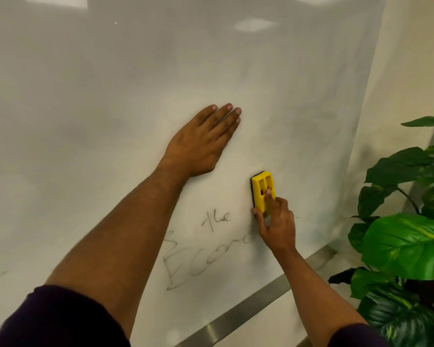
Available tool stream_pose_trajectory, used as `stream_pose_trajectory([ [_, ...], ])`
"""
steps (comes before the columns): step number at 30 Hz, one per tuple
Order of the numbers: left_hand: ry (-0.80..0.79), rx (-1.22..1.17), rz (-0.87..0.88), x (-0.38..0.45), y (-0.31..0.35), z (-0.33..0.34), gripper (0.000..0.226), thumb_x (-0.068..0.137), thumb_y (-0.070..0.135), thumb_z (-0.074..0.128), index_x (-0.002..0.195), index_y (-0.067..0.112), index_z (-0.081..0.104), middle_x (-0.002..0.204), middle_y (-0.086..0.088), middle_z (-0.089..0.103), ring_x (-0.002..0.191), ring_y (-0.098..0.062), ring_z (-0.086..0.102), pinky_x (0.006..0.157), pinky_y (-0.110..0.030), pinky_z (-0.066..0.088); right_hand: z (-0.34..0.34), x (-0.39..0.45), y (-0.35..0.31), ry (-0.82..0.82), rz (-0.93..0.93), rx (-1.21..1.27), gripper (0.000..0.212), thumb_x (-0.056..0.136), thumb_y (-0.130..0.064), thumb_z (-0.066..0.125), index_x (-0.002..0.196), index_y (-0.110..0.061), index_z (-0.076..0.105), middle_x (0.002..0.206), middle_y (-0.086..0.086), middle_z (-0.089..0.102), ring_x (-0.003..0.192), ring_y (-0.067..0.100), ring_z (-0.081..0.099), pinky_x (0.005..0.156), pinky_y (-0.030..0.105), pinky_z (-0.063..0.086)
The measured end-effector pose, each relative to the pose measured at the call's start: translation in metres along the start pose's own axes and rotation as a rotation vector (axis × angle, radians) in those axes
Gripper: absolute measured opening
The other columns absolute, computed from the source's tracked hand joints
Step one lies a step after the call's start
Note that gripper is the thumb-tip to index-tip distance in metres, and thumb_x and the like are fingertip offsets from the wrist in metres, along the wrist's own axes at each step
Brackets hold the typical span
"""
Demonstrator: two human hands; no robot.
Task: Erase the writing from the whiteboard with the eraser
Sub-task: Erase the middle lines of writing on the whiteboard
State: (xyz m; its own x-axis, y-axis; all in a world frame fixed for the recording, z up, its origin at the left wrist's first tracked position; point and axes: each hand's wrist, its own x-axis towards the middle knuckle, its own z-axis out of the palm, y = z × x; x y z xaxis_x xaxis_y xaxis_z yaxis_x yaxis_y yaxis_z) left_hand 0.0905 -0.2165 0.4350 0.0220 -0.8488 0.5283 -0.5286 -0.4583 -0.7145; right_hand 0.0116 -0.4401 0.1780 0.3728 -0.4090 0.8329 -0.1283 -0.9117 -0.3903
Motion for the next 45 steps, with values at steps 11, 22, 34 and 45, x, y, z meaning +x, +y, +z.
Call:
stream_pose_trajectory([
  [11, 0.001, -0.021, -0.001, -0.003, 0.003, -0.001, 0.059, 0.112, 0.019, 0.017, 0.167, 0.003, 0.002, 0.175, -0.016, -0.002, 0.162, -0.033, -0.002, 0.133, -0.048, 0.003, -0.004, 0.002, -0.014, 0.034, 0.389, 0.113, 0.069, 0.099, -0.045, 0.062, 0.156, -0.019, 0.033, 0.123, 0.015, 0.054, 0.088, 0.038, 0.064, 0.069, 0.037, 0.048],
  [22, -0.003, -0.008, 0.033, -0.016, 0.003, 0.000, 0.060, 0.111, 0.018, 0.020, 0.167, 0.004, 0.004, 0.175, -0.015, 0.001, 0.162, -0.032, 0.002, 0.133, -0.046, 0.005, -0.007, 0.023, -0.039, 0.115, 0.199, 0.086, 0.067, 0.100, -0.040, 0.061, 0.157, -0.017, 0.033, 0.120, 0.018, 0.055, 0.093, 0.033, 0.060, 0.078, 0.041, 0.049],
  [34, 0.004, -0.004, 0.046, -0.022, 0.002, 0.002, 0.060, 0.110, 0.016, 0.021, 0.167, 0.004, 0.007, 0.175, -0.014, 0.003, 0.162, -0.032, 0.005, 0.133, -0.046, 0.007, -0.004, 0.017, -0.019, 0.030, -0.085, -0.003, 0.066, 0.098, -0.035, 0.066, 0.154, -0.015, 0.037, 0.121, 0.018, 0.055, 0.093, 0.029, 0.057, 0.074, 0.038, 0.048],
  [45, 0.044, -0.002, 0.038, -0.024, 0.003, 0.000, 0.059, 0.110, 0.015, 0.024, 0.166, 0.003, 0.014, 0.174, -0.015, 0.010, 0.162, -0.033, 0.011, 0.133, -0.047, 0.008, -0.011, 0.022, -0.052, -0.058, 0.863, 0.315, 0.069, 0.103, -0.041, 0.053, 0.156, -0.007, 0.022, 0.144, 0.028, 0.045, 0.122, 0.049, 0.053, 0.095, 0.048, 0.046],
])
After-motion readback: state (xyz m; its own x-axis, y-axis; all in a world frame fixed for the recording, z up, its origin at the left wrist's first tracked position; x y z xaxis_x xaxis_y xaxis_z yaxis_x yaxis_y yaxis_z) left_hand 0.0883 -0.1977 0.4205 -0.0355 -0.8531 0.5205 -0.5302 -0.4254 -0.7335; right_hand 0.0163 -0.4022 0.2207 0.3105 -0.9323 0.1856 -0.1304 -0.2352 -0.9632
